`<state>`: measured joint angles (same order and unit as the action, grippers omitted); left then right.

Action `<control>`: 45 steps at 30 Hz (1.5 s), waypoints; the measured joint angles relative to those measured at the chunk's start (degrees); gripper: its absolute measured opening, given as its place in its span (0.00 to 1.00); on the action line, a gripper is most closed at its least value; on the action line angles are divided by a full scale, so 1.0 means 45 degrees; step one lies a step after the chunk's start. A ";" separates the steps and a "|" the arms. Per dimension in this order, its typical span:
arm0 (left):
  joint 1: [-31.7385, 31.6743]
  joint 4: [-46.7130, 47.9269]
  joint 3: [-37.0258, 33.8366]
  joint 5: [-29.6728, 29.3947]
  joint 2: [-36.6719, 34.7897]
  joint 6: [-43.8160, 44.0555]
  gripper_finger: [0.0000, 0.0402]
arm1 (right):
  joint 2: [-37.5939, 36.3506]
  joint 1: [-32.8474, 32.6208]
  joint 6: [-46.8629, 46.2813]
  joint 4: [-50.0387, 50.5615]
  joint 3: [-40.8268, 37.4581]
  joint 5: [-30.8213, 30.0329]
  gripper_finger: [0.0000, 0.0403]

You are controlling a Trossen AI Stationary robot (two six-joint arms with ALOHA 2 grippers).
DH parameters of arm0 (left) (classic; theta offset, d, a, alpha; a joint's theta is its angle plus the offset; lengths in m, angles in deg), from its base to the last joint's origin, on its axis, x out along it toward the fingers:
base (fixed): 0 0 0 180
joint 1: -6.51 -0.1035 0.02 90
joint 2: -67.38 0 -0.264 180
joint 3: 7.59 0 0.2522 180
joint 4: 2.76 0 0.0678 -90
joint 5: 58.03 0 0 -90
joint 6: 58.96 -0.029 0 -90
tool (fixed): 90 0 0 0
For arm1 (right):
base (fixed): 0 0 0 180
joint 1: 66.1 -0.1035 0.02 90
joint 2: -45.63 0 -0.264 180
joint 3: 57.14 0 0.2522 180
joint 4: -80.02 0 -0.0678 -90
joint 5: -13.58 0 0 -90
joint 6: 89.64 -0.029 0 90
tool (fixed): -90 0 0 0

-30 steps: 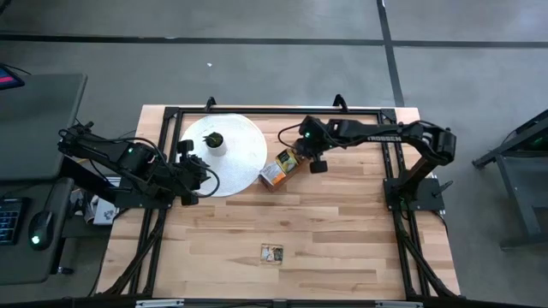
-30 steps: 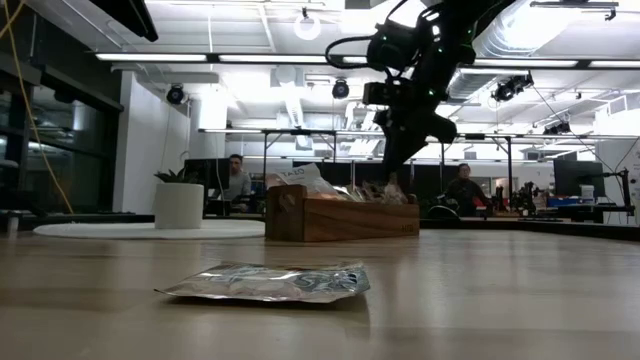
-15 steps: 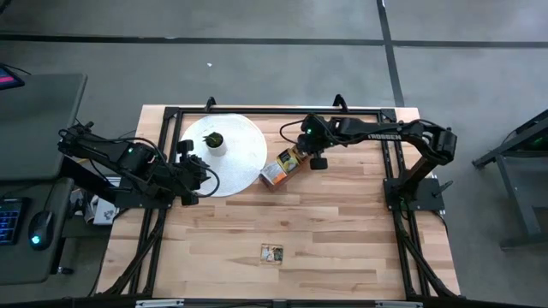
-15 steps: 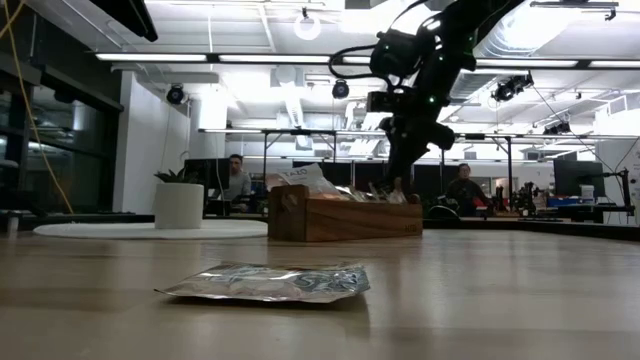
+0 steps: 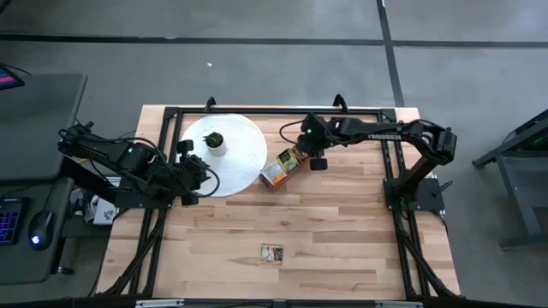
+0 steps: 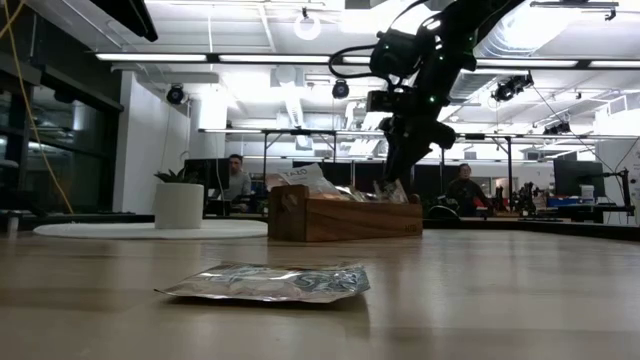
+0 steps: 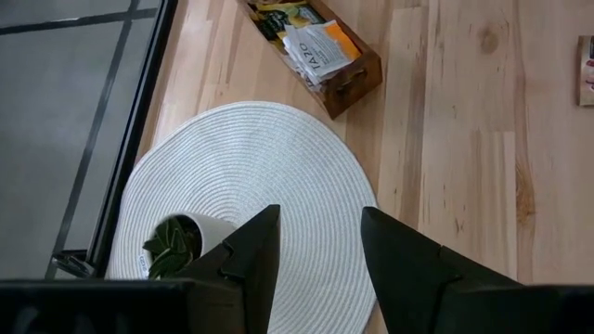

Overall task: Pick & Place Tea
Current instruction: Put the brown tea bag into the right section of the wooden organizer

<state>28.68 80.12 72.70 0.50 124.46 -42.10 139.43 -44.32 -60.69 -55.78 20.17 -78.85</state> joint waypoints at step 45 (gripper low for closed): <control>0.0005 -0.6957 -0.3088 0.3499 0.0058 -0.0448 0.37 | -0.2176 -0.9778 -2.1479 -0.6047 -0.3416 -0.1828 0.48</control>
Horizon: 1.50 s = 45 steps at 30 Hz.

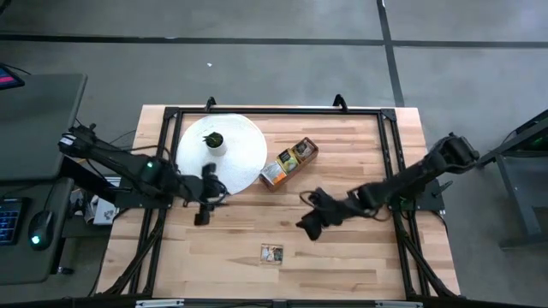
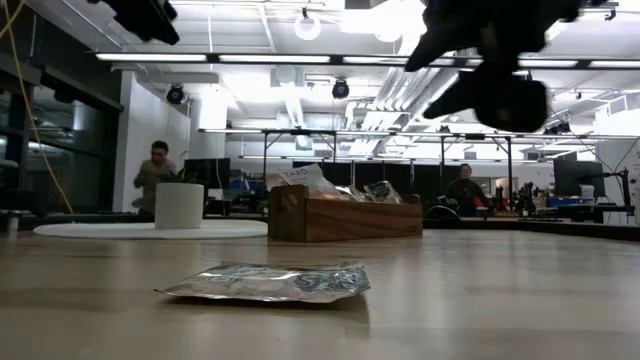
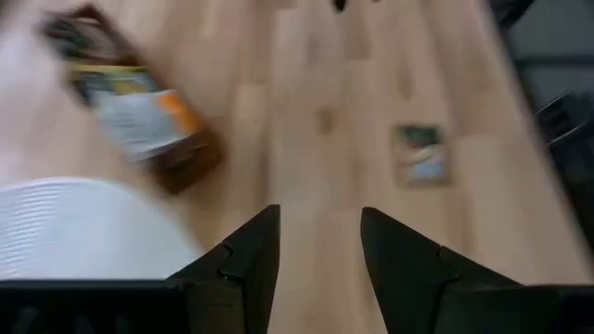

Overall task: Pick & Place Tea
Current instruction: Put the brown tea bag into the right section of the wooden organizer

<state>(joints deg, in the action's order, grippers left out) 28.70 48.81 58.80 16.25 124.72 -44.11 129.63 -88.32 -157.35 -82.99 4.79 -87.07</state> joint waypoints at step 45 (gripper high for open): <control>0.2089 -0.8323 0.1864 0.2636 1.2225 0.1765 0.00 | 0.3172 -0.3408 -0.3866 -0.2599 -0.0271 -0.2721 0.48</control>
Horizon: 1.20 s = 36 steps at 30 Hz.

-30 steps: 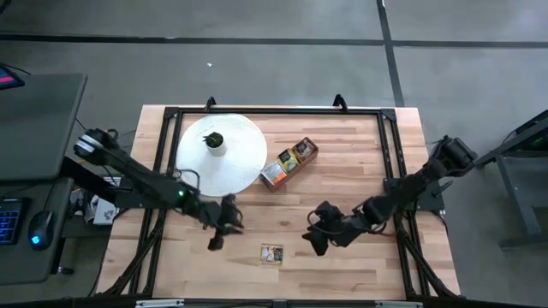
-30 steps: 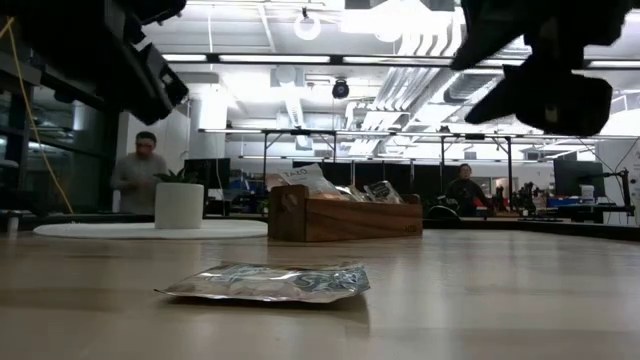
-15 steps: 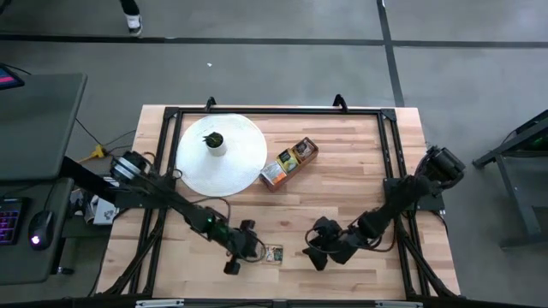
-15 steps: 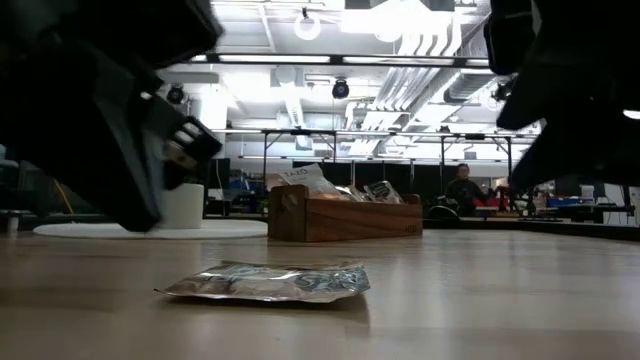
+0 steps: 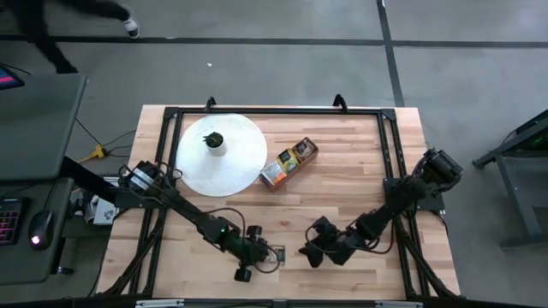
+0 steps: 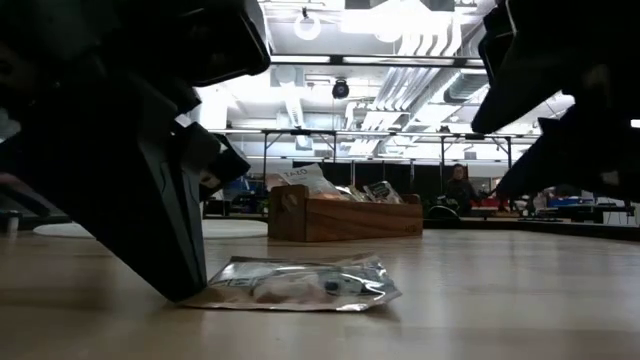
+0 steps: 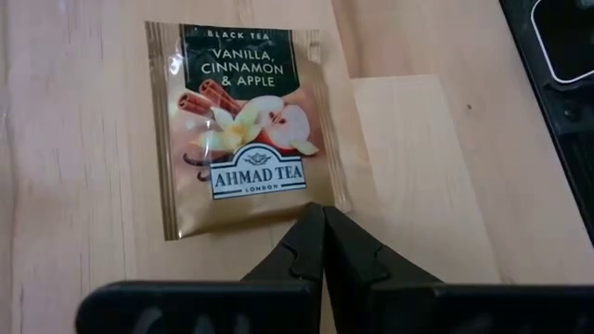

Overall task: Pick & Place Tea
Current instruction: Put the brown tea bag into the right section of the wooden organizer

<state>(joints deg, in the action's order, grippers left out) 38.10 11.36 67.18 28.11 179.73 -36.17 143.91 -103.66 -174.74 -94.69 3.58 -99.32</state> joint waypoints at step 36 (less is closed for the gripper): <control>-0.0010 -0.0097 -0.0057 -0.1113 0.0068 -0.0006 0.00 | 0.4383 0.2379 0.0101 -0.1543 0.3354 0.3477 0.63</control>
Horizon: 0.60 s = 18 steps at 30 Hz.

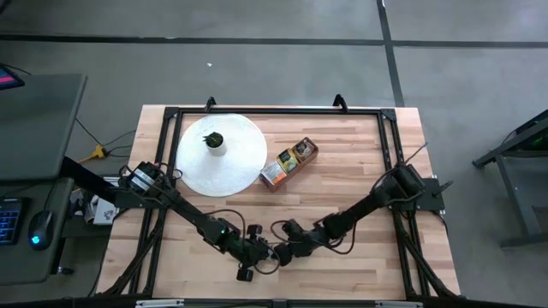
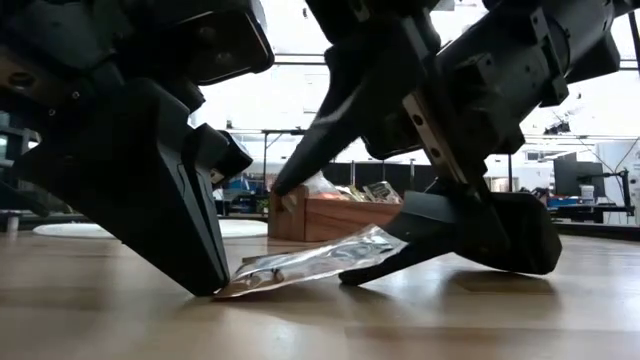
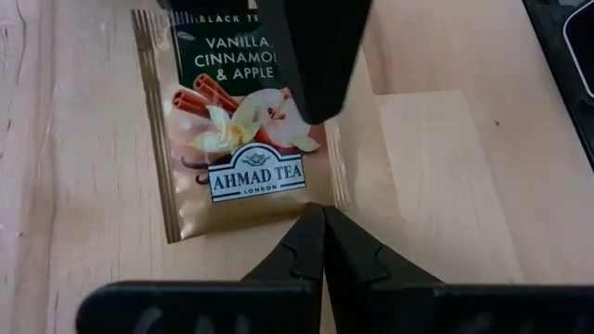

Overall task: Pick & Place Tea
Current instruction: Put the brown tea bag into the right section of the wooden organizer

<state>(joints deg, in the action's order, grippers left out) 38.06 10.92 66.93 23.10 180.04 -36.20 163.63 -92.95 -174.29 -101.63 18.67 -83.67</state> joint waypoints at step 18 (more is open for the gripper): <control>-0.0024 -0.0031 -0.0010 0.0330 0.0000 0.0010 0.00 | -0.0252 0.0044 0.2237 0.1089 -0.0051 0.1133 0.01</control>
<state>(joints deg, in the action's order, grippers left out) 37.95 10.78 66.88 24.59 180.04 -36.15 162.49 -92.75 -164.22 -96.73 18.44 -78.57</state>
